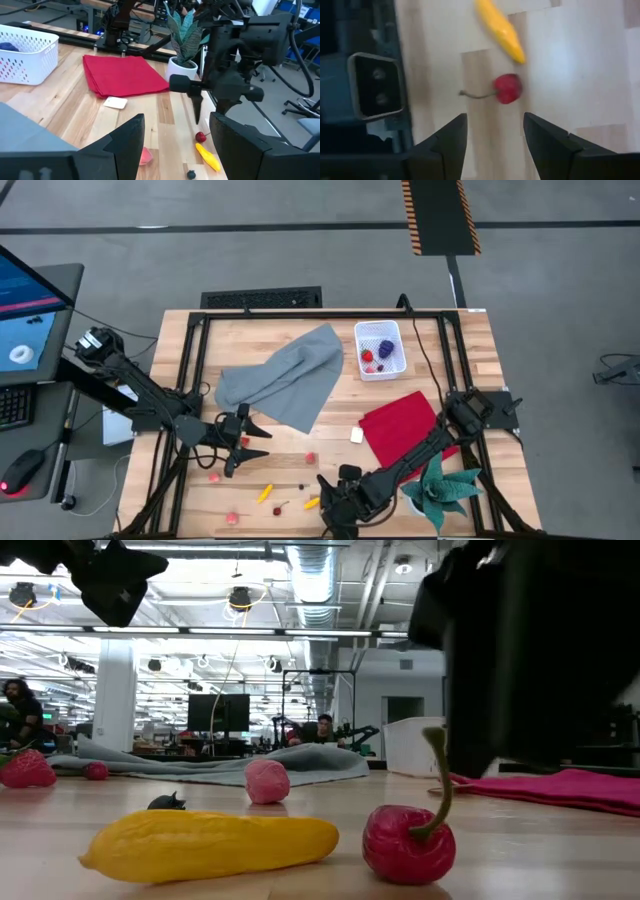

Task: Pick and placing Produce into tupperware
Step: Put the red cherry into the white bin

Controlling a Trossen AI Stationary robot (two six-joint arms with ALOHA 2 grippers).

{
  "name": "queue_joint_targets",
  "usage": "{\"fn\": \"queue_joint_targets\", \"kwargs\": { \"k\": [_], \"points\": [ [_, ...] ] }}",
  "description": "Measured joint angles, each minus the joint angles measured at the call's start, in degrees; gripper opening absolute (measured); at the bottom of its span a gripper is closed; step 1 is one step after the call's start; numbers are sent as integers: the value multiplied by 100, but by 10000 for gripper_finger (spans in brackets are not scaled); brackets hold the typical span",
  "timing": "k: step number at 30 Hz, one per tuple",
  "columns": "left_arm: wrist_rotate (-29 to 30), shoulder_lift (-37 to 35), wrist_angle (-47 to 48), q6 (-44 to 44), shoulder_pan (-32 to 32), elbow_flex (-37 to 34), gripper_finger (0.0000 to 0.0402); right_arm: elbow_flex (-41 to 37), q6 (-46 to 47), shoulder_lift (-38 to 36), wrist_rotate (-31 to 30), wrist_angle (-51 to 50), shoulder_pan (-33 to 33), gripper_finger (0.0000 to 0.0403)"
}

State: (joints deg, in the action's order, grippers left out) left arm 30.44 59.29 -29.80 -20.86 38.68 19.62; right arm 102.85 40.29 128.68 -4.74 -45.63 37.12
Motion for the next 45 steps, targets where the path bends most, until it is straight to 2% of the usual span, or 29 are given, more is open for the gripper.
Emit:
{"fn": "queue_joint_targets", "kwargs": {
  "k": [6,20,29,34,45],
  "points": [
    [37,0,-2,2,0,0,215,0,-190,0,-18,490,84,199],
    [39,0,52,-4,0,0,215,0,-419,0,-106,503,-17,180],
    [42,0,56,-14,-2,2,215,8,-304,260,189,797,37,180],
    [44,-2,54,-48,-2,2,215,-9,-282,290,222,730,29,178],
    [50,-2,94,-35,-2,2,215,74,-159,280,187,338,66,145]
  ]
}}
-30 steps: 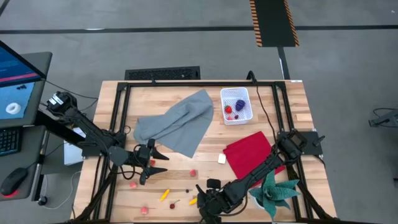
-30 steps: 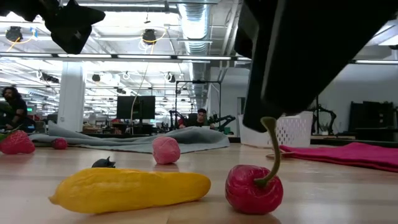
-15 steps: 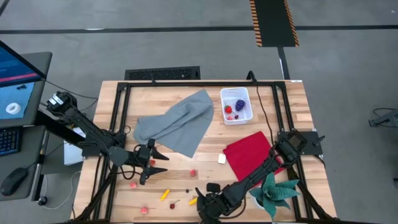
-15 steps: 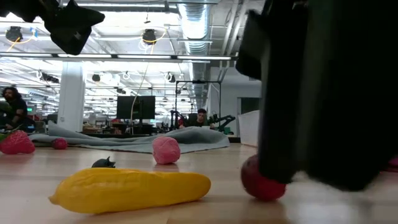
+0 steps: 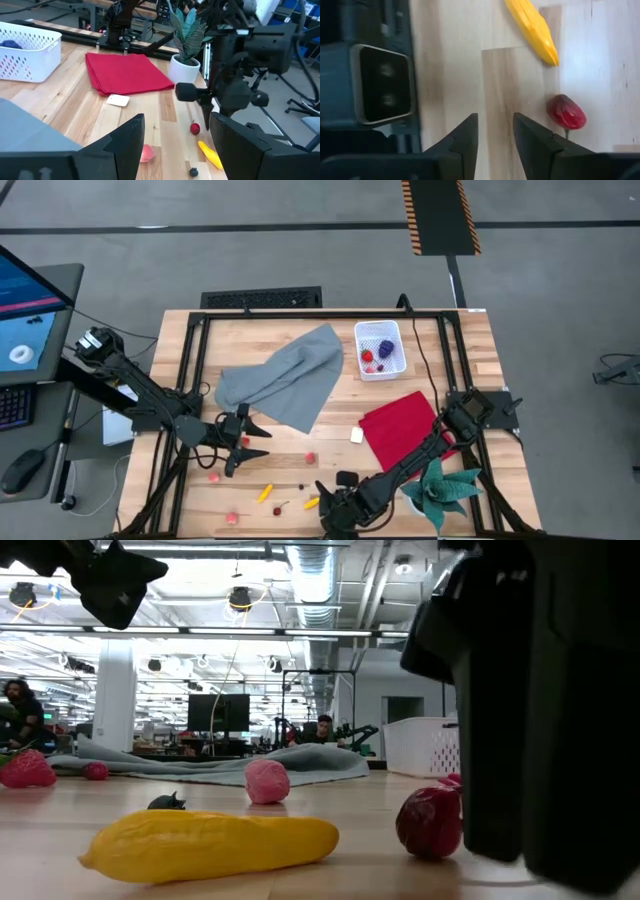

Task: Pick and placing Produce into tupperware
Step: Put the red cherry into the white bin

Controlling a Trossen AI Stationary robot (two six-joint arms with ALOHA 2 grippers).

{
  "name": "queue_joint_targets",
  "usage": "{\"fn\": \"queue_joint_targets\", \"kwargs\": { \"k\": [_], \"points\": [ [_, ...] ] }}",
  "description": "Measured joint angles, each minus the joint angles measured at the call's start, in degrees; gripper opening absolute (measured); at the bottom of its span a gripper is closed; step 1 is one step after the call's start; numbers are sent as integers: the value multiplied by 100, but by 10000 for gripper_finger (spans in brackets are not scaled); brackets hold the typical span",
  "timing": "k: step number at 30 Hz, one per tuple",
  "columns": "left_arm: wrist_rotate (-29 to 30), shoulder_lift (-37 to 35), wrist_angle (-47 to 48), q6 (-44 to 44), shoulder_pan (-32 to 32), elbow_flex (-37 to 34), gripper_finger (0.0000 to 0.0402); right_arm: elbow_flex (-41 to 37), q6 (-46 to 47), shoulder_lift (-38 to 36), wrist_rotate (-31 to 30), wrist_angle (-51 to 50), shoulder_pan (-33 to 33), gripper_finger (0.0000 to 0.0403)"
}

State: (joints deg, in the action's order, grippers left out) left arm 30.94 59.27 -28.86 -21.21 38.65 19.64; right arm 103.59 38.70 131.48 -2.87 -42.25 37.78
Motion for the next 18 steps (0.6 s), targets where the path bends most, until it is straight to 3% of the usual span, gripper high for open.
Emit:
{"fn": "queue_joint_targets", "kwargs": {
  "k": [5,11,18],
  "points": [
    [55,0,4,35,0,0,215,279,-4,0,-46,-172,27,144],
    [61,0,-1,33,0,0,215,457,509,-2,-344,-1356,22,155],
    [61,0,-2,33,0,0,215,435,542,-2,-332,-1111,-39,187]
  ]
}}
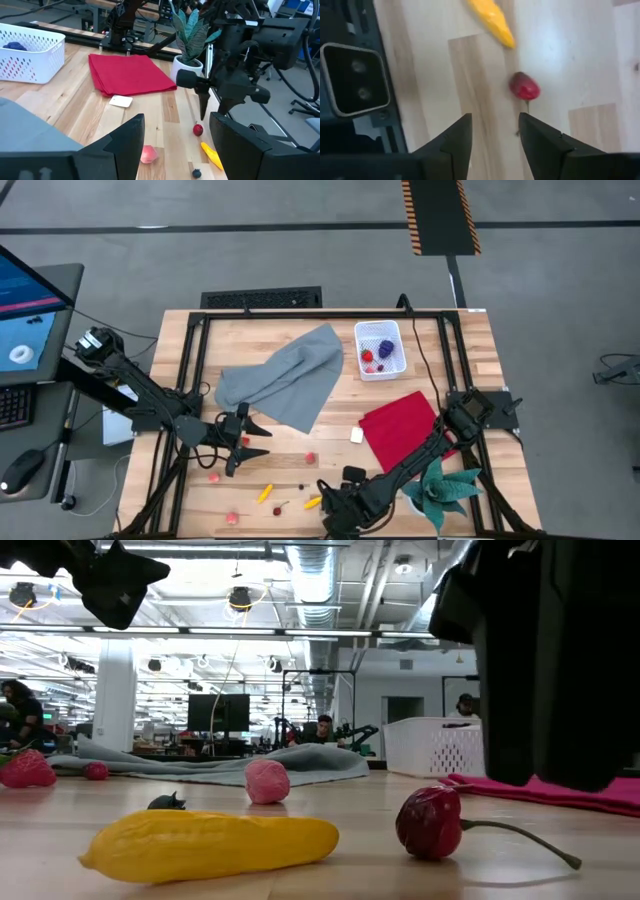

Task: Pick and placing Produce into tupperware
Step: Put the red cherry into the white bin

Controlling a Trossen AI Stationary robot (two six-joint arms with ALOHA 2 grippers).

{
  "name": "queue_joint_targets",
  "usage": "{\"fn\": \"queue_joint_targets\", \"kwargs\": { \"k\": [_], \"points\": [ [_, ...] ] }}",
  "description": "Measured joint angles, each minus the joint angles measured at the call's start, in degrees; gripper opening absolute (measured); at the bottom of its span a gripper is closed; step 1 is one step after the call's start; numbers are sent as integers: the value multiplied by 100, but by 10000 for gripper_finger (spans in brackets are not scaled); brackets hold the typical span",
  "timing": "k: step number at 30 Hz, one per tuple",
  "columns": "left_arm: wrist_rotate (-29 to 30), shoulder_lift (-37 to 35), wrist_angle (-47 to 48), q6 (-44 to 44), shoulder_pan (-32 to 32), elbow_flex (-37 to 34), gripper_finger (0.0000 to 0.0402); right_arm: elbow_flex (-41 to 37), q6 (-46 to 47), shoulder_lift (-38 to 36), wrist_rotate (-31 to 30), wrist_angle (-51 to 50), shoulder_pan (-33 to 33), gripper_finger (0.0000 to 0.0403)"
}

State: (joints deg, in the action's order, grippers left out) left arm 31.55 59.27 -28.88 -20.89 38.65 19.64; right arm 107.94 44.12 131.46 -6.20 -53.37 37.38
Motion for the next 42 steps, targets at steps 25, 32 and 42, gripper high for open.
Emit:
{"fn": "queue_joint_targets", "kwargs": {
  "k": [25,32,42],
  "points": [
    [52,0,101,-94,0,0,215,-420,146,11,251,36,-158,151],
    [63,0,122,-140,1,0,215,-443,22,11,301,93,-256,94],
    [63,0,125,-138,1,0,215,-522,-121,2,382,-1,-438,17]
  ]
}}
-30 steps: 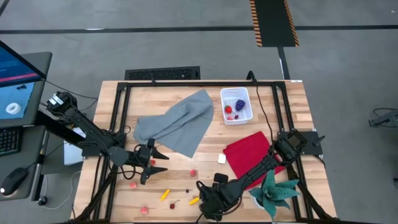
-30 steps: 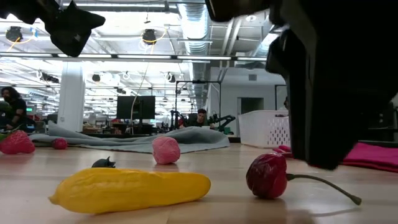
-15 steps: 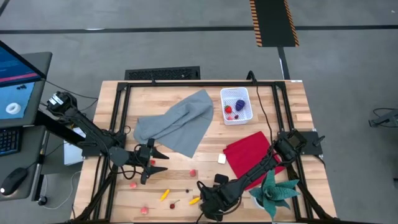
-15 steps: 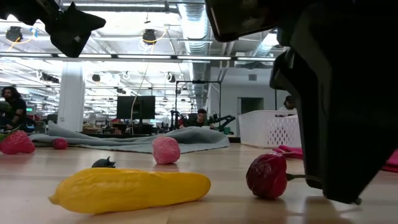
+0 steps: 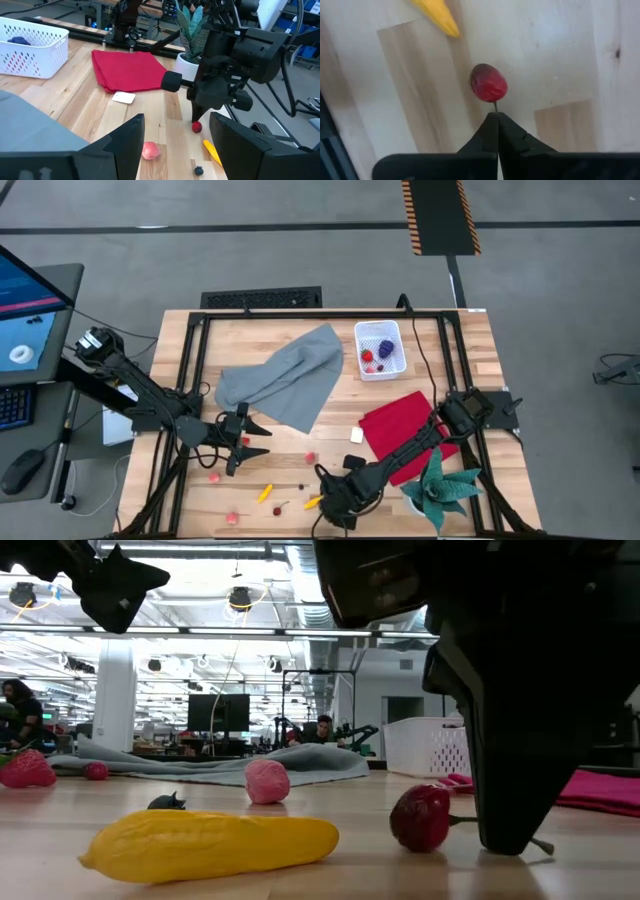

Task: Pick and placing Produce into tupperware
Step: Put the red cherry into the white bin

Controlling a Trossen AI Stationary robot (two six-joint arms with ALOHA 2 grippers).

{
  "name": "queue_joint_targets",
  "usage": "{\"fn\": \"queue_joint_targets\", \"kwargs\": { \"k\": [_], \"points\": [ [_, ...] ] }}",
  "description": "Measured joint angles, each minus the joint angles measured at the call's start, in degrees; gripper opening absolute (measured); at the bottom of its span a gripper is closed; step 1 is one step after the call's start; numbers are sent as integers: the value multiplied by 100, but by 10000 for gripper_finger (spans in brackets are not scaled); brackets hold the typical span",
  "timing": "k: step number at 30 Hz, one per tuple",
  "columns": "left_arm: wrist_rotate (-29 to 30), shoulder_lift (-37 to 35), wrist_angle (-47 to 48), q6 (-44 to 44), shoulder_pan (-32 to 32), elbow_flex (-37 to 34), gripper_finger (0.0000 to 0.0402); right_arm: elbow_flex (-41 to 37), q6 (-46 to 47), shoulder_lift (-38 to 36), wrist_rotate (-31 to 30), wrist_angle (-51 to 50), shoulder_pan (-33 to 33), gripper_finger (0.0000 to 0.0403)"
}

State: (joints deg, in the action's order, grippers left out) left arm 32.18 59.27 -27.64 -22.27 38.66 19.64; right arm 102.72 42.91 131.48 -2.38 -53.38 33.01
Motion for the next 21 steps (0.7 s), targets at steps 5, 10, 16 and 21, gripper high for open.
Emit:
{"fn": "queue_joint_targets", "kwargs": {
  "k": [5,10,16,21],
  "points": [
    [0,0,0,1,0,0,215,81,-252,-50,-173,-630,-175,11],
    [8,0,8,3,1,0,215,505,-498,-214,-672,-1571,-411,10],
    [11,0,32,6,0,0,215,826,-690,-657,-1391,-2663,-775,10],
    [66,6,94,9,1,-2,215,820,-798,-1262,-1630,-3157,-1240,10]
  ]
}}
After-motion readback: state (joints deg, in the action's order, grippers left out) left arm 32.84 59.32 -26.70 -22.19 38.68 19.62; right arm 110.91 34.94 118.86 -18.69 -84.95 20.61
